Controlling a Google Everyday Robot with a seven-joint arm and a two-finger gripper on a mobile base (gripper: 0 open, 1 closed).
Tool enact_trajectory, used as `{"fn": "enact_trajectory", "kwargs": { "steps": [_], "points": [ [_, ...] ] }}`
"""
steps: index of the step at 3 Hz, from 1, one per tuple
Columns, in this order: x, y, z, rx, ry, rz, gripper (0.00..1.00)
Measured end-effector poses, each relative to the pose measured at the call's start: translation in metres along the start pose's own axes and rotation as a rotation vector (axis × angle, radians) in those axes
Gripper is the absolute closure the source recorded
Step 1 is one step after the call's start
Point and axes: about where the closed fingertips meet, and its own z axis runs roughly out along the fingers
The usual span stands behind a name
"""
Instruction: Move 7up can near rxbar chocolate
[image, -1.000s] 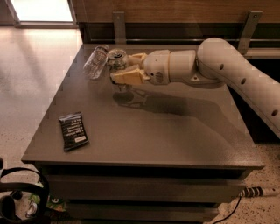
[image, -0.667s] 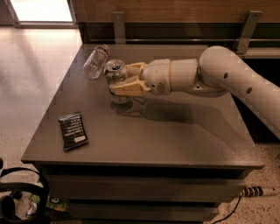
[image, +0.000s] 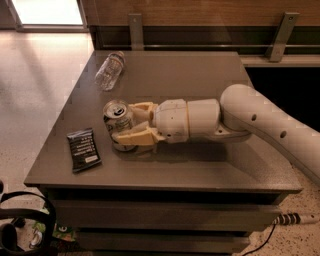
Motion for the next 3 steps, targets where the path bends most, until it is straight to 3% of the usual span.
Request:
{"fn": "enact_trajectory", "kwargs": {
  "steps": [1,2,3],
  "points": [
    [0.0000,0.0131,0.0075,-0.024,-0.020,0.004,1.00],
    [-0.0004,0.0131,0.0076,-0.024,-0.020,0.004,0.87],
    [-0.0012,0.0142,0.0094,-0.028,-0.020,0.003,0.65]
  ]
}}
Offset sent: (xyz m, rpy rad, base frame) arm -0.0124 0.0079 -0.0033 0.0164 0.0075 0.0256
